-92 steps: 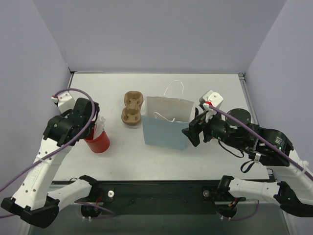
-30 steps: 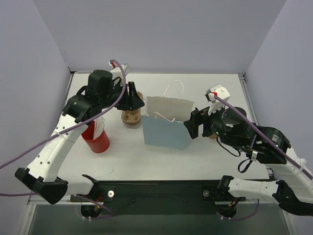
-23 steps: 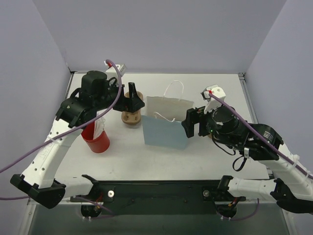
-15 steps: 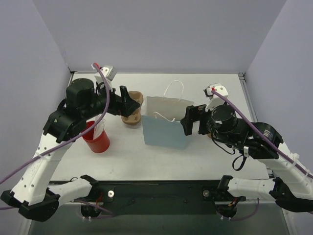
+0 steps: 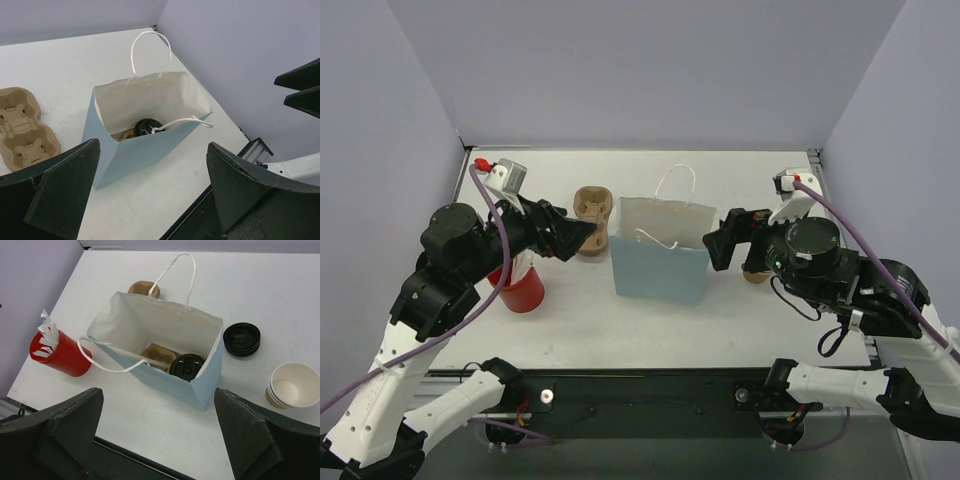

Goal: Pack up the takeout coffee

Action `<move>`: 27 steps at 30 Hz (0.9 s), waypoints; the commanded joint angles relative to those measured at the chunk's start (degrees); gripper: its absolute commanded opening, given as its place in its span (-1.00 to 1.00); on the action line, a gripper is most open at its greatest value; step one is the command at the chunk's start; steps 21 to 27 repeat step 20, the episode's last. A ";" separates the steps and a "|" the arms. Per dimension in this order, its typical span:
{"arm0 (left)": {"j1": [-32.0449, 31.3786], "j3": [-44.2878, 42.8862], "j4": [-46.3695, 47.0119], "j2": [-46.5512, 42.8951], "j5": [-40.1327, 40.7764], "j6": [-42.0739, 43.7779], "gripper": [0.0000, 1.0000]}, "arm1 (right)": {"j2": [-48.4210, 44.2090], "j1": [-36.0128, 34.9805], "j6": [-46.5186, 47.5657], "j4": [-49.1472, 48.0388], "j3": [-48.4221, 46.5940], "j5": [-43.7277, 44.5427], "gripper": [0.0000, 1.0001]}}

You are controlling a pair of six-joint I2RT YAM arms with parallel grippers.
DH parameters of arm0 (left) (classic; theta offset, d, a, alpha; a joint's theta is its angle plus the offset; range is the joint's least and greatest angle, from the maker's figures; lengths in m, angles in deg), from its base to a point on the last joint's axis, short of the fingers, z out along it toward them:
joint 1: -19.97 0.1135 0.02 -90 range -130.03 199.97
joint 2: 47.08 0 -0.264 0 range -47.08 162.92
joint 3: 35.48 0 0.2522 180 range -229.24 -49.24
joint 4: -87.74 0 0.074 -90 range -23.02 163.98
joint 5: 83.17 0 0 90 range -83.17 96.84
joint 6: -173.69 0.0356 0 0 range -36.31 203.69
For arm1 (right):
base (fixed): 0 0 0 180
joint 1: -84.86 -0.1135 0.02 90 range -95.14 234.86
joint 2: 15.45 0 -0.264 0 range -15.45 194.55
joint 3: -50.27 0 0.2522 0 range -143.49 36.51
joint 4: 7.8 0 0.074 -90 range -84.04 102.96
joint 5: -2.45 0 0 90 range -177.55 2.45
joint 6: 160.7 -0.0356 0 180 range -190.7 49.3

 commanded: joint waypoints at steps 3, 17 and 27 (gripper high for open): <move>-0.24 -1.38 3.40 -0.79 0.07 0.40 0.95 | -2.46 0.29 -0.08 -3.35 0.14 3.22 1.00; -0.24 -2.44 1.99 -1.22 1.04 1.99 0.95 | -4.30 0.21 0.27 -4.32 1.55 2.61 1.00; -0.24 -2.79 1.55 -0.87 0.78 2.25 0.94 | -4.48 0.21 -0.07 -4.40 1.90 2.69 1.00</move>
